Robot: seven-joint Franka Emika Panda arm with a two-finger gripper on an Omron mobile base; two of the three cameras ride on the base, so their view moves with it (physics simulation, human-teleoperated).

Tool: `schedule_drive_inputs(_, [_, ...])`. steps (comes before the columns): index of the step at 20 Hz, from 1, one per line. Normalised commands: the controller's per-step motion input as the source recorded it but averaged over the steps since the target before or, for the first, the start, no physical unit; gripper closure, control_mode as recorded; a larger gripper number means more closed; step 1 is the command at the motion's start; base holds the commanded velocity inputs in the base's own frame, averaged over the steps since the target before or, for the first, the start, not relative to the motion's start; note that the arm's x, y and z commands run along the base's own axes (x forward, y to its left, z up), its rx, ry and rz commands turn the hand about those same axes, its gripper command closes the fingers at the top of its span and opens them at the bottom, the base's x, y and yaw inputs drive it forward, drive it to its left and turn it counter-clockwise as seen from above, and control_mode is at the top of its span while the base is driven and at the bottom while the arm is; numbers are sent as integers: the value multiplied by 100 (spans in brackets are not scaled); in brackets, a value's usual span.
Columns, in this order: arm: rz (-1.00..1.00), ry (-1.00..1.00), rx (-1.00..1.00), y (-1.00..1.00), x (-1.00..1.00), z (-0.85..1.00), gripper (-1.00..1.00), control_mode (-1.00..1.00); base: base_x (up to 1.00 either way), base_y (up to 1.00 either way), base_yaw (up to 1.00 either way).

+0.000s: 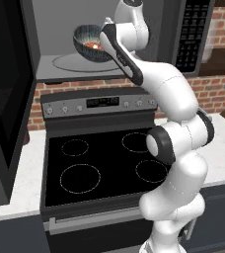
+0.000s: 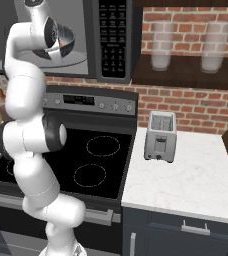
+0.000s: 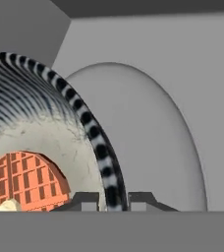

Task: Open the microwave, place the bowl with waffle inside the microwave, then close the microwave door and turn it on.

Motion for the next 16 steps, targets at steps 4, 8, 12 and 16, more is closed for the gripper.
schedule_drive_inputs(4, [2,1,0,40,50,-31,100,-100,0,0,0])
schedule_drive_inputs(8, [2,0,0,21,36,-46,100,-100,0,0,0])
schedule_drive_inputs(12, [4,-14,0,13,0,-60,-100,-100,0,0,0])
schedule_drive_inputs(16, [6,-29,0,0,-7,-66,-100,-100,0,0,0])
